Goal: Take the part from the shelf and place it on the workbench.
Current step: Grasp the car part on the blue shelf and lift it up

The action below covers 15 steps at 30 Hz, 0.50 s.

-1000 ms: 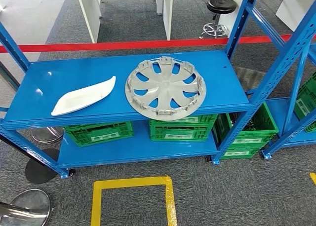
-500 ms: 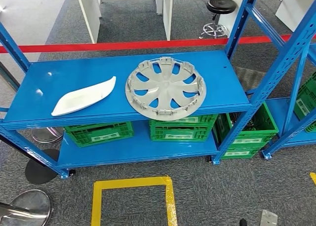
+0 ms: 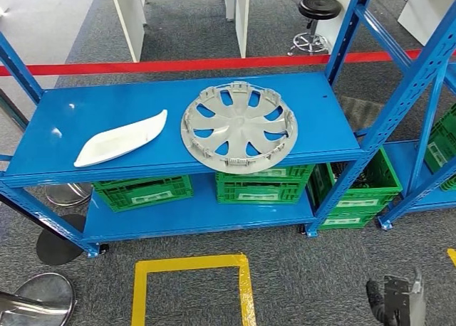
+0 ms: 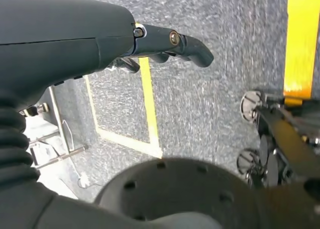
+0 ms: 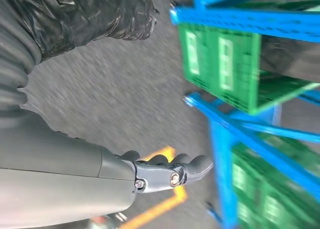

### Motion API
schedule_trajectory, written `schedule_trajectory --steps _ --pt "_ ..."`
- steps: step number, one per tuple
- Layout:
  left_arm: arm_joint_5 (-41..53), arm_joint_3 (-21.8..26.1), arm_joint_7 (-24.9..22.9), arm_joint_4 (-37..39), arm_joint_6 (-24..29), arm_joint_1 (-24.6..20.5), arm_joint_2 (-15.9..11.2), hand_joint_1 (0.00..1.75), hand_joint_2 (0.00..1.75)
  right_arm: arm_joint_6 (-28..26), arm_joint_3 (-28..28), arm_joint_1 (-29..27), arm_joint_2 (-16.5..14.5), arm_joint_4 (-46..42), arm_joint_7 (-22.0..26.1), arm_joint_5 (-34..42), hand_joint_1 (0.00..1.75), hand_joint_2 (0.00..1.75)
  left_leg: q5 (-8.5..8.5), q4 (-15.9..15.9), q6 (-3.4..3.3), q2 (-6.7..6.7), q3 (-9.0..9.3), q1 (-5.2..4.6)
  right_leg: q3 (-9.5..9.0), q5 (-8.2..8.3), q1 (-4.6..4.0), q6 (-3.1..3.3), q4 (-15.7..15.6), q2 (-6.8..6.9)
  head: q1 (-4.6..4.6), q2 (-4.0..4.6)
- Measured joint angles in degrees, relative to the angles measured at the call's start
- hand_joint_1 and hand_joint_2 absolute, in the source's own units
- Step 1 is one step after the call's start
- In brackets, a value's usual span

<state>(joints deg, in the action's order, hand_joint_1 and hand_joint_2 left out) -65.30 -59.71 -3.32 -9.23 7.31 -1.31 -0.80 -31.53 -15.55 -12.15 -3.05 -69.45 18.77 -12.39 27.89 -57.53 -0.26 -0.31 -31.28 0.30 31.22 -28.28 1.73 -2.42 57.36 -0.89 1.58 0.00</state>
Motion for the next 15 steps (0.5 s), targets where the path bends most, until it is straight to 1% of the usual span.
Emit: schedule_trajectory --steps 7,15 --pt "-2.7 -1.9 0.4 0.7 -0.6 0.0 -0.1 0.0 0.0 4.1 4.1 2.2 5.1 -6.1 -4.9 -9.0 0.0 1.75 -0.02 0.0 -0.01 0.0 -0.01 0.0 -0.01 0.02 0.0 -0.02 0.0 0.02 -0.01 0.0" --pt "-5.9 -4.0 1.0 1.3 -1.2 -0.1 -0.2 0.0 0.0 11.3 12.2 7.3 10.9 -10.9 -11.4 -19.4 0.0 1.75 -0.04 0.0 -0.03 0.0 -0.02 0.0 0.0 0.05 -0.03 -0.02 0.0 0.01 0.01 0.0"
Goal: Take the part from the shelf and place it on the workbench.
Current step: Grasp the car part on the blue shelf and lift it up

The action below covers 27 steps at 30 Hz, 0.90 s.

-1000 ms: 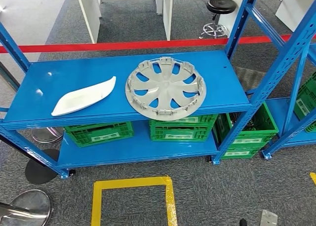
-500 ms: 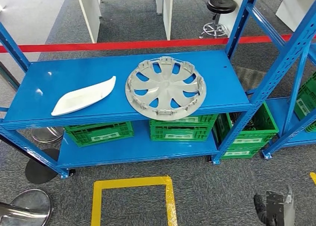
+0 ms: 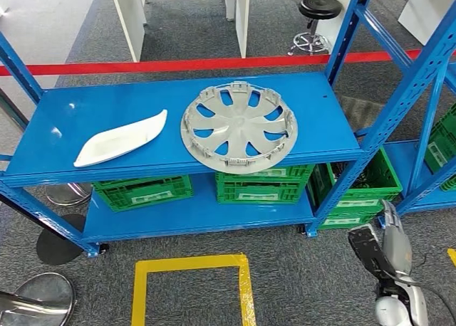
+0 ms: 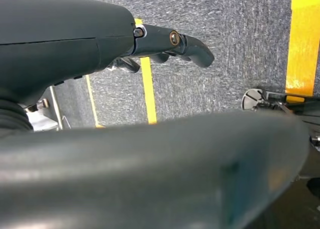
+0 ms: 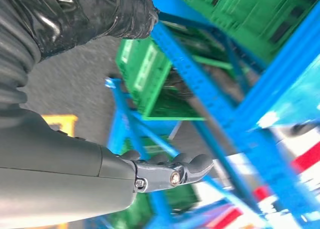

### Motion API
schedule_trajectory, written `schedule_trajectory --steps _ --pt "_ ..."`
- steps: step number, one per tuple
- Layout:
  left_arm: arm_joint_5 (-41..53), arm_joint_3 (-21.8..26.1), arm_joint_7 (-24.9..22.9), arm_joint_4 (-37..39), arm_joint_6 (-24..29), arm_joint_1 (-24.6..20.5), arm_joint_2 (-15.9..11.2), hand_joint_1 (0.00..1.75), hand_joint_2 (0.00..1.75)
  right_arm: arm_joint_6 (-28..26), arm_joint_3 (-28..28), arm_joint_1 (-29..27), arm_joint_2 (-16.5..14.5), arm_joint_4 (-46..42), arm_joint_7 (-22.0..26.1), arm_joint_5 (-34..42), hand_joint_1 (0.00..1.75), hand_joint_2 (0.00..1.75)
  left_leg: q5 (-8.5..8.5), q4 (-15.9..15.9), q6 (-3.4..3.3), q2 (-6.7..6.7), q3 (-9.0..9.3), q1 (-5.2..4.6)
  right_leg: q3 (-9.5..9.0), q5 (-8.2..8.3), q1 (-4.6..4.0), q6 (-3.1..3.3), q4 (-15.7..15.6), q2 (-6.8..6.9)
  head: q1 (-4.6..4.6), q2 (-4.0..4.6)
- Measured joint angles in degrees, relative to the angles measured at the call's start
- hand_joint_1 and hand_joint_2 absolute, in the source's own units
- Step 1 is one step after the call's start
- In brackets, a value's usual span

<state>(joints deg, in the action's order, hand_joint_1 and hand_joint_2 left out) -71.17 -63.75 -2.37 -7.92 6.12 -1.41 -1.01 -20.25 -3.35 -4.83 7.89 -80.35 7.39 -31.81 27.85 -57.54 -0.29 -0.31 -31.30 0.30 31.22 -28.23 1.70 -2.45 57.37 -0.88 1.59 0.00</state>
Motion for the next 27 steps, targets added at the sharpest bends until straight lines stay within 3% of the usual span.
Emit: schedule_trajectory --steps 12,26,27 --pt "-4.2 -3.3 1.0 0.8 -0.6 -0.2 -0.6 0.0 0.0 11.3 12.9 8.3 8.3 -4.2 -9.5 -12.8 0.0 1.75 -0.01 0.0 -0.02 0.0 -0.02 0.0 0.02 0.0 0.0 0.0 0.0 0.01 -0.01 0.0" --pt "-8.2 -7.8 9.7 2.2 0.5 -0.6 -1.5 0.0 0.0 23.7 25.2 14.8 14.8 -7.6 -20.7 -28.1 0.0 1.75 -0.01 0.0 -0.02 -0.01 -0.07 0.0 0.12 0.0 0.0 0.0 0.0 0.01 -0.01 0.0" --pt "-8.6 -8.0 9.9 2.4 0.6 -0.7 -1.6 0.0 0.44 23.6 25.4 14.5 15.1 -8.4 -21.2 -29.0 0.0 1.75 -0.01 0.0 -0.02 -0.01 -0.07 0.0 0.12 0.0 0.0 0.0 0.0 0.02 -0.01 0.0"
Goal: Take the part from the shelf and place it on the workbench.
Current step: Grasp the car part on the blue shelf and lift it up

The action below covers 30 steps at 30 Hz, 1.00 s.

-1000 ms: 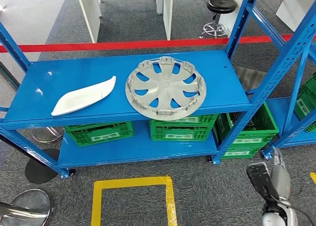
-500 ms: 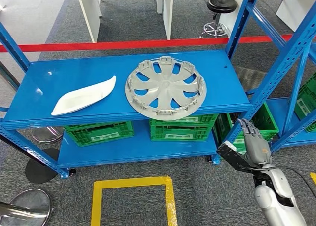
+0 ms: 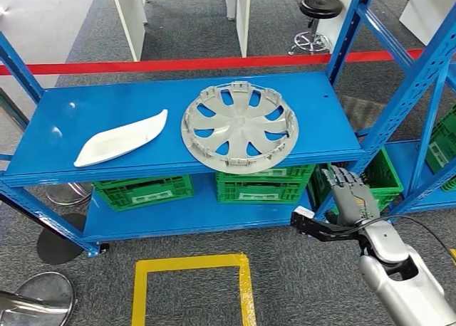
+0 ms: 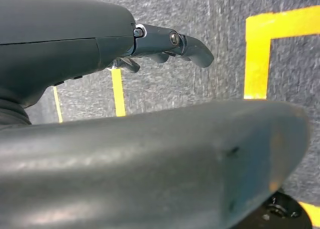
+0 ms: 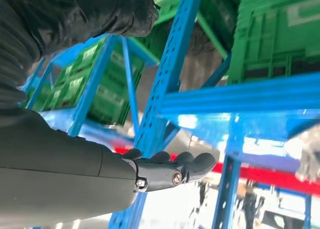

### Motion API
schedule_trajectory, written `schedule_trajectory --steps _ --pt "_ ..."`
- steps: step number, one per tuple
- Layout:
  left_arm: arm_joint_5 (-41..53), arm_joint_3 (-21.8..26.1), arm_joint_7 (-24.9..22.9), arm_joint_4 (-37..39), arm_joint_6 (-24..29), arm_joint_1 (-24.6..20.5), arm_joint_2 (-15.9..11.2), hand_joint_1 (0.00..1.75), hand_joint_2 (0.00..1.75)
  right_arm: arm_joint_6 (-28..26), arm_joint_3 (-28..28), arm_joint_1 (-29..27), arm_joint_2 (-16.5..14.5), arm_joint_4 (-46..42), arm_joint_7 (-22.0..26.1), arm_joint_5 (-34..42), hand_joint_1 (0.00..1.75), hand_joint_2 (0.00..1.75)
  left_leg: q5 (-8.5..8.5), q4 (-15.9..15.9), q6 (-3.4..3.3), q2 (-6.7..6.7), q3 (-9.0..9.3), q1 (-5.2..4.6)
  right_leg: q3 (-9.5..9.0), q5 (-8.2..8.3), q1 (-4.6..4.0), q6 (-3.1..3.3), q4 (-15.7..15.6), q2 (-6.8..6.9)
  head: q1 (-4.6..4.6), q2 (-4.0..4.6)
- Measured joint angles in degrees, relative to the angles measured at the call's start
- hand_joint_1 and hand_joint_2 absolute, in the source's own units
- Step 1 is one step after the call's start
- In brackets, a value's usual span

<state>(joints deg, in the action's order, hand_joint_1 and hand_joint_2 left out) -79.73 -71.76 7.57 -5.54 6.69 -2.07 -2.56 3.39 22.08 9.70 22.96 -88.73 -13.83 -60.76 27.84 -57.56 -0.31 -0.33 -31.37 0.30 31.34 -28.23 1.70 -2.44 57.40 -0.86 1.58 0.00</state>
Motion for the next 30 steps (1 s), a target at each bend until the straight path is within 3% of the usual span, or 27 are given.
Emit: schedule_trajectory --steps 3,10,19,30 --pt "-0.9 -0.1 0.1 0.4 0.4 0.0 0.0 0.0 1.75 -1.9 -0.2 -1.7 0.5 -3.3 -0.6 -1.6 0.0 1.75 0.01 0.0 0.0 0.01 -0.02 0.0 0.01 0.0 0.0 0.0 0.0 -0.04 0.0 0.0" --pt "-2.6 -0.1 0.1 0.8 0.7 0.1 0.1 0.0 1.75 -9.2 -4.6 -7.0 0.7 -11.3 1.2 -3.5 0.0 1.75 0.01 0.0 0.0 0.0 -0.12 0.0 0.1 -0.02 0.01 -0.01 0.0 -0.02 0.01 0.0" --pt "-4.3 -0.2 0.3 1.3 1.6 0.1 0.5 0.0 1.75 -18.9 -11.5 -13.5 0.3 -22.4 8.0 0.0 0.0 1.75 0.01 0.0 0.0 0.01 -0.13 0.0 0.11 -0.01 0.0 -0.01 0.0 -0.02 0.01 0.0" --pt "-4.9 -0.6 1.4 2.3 5.2 0.2 0.7 0.0 1.75 -23.6 -15.8 -20.4 -1.8 -28.8 14.7 6.8 0.0 1.75 0.01 0.0 0.0 0.0 -0.15 0.0 0.13 -0.02 0.0 -0.01 0.0 0.0 0.0 0.0"
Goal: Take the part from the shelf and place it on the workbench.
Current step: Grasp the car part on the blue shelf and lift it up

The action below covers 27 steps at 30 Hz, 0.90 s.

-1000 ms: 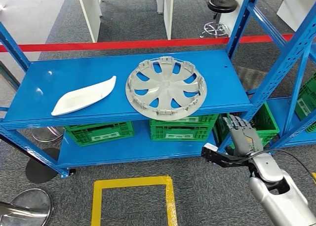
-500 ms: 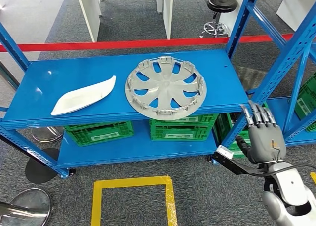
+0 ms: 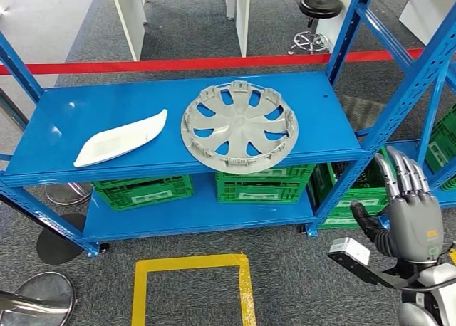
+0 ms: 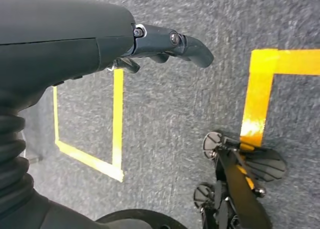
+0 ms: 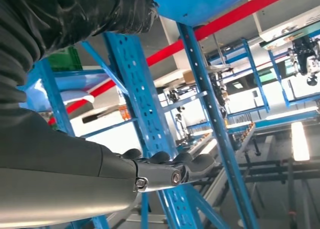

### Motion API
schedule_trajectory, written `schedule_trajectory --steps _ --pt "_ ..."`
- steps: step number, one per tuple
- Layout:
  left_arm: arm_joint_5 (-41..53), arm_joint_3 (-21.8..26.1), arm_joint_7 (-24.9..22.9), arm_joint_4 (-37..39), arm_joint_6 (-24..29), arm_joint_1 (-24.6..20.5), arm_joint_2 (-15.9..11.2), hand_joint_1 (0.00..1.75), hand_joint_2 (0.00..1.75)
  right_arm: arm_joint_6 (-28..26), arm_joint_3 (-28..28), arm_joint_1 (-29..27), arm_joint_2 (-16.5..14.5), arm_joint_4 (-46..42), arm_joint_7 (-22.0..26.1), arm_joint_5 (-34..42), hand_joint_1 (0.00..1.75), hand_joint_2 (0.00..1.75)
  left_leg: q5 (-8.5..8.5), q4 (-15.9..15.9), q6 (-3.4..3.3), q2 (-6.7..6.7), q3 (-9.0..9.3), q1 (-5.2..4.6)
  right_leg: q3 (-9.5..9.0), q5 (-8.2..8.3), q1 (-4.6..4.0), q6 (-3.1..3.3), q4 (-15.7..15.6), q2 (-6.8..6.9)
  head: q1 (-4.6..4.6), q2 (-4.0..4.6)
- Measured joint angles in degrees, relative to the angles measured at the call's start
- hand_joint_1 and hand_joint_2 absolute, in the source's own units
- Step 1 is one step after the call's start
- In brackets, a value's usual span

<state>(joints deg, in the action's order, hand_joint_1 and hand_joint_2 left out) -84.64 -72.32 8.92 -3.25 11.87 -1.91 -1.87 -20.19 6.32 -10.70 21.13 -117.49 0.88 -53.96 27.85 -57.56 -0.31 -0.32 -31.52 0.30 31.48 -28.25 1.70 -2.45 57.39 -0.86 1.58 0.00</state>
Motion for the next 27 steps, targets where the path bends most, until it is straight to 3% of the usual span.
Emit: schedule_trajectory --steps 13,27 --pt "0.0 -1.9 7.2 0.8 0.4 0.0 0.0 0.0 1.75 -1.5 -2.2 -5.4 -2.3 -1.0 0.6 -1.8 0.0 1.75 0.0 0.0 0.0 0.0 -0.01 0.0 0.01 0.0 0.0 0.0 0.0 -0.03 0.01 0.0" --pt "-0.2 -2.4 5.7 1.0 -0.5 0.0 0.0 0.0 1.75 1.2 -2.2 -5.6 -2.4 -1.1 -1.9 -6.4 0.0 1.75 0.0 0.0 0.0 0.01 -0.01 0.0 0.01 0.01 0.0 0.0 0.0 -0.03 0.0 0.0"
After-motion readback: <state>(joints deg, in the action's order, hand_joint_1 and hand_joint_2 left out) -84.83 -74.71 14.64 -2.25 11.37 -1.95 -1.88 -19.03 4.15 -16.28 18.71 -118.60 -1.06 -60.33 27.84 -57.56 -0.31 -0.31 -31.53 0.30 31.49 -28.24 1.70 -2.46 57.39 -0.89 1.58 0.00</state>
